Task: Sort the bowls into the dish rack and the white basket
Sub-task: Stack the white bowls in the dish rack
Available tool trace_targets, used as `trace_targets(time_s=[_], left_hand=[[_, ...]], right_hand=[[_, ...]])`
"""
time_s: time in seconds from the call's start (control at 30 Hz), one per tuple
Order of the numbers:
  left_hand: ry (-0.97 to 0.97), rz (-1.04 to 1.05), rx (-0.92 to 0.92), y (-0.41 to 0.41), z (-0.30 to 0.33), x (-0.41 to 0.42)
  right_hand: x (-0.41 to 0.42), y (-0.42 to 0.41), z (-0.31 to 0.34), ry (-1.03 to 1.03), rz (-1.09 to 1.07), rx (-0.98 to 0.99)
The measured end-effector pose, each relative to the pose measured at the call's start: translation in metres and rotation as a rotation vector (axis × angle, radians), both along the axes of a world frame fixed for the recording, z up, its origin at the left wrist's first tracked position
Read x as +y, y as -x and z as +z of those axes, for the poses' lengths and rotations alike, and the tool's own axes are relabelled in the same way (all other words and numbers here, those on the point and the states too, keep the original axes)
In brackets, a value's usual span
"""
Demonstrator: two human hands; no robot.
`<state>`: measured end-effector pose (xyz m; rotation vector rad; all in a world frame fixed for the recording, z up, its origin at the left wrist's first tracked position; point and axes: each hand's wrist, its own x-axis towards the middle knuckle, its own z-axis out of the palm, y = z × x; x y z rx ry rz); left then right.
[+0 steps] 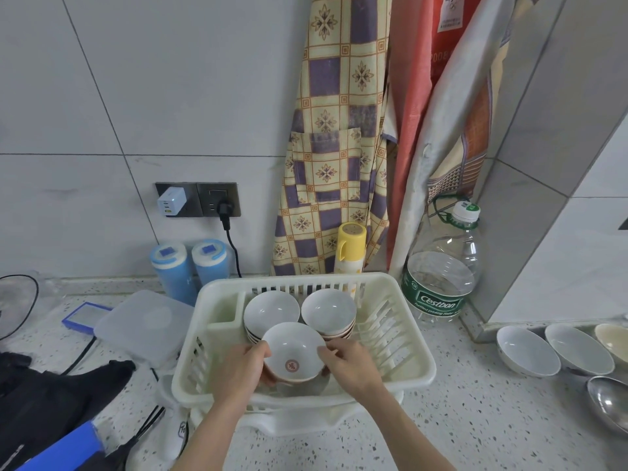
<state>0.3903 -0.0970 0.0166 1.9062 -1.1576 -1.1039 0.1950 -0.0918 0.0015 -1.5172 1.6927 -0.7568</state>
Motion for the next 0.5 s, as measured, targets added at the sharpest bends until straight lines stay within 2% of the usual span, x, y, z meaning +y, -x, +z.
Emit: trace_targets(time_s=[0.1, 0.23, 0.37, 0.5], left_hand=[[-0.066, -0.106, -0.045, 0.001, 0.0, 0.0], [-0.139, -0.236, -0.123, 0.004, 0.002, -0.003], [-0.171, -0.252, -0.098, 0.003, 0.001, -0.009], [-0.138, -0.25, -0.254, 0.002, -0.007, -0.009]], right_hand=[[-0.004, 0.0, -0.005, -0.024, 0.058, 0.03], [-0.007, 0.002, -0.008, -0.06, -0.024, 0.01], [-0.009, 0.001, -0.01, -0.101, -0.057, 0.053], [-0.01, 0.0, -0.01, -0.109, -0.076, 0.098]])
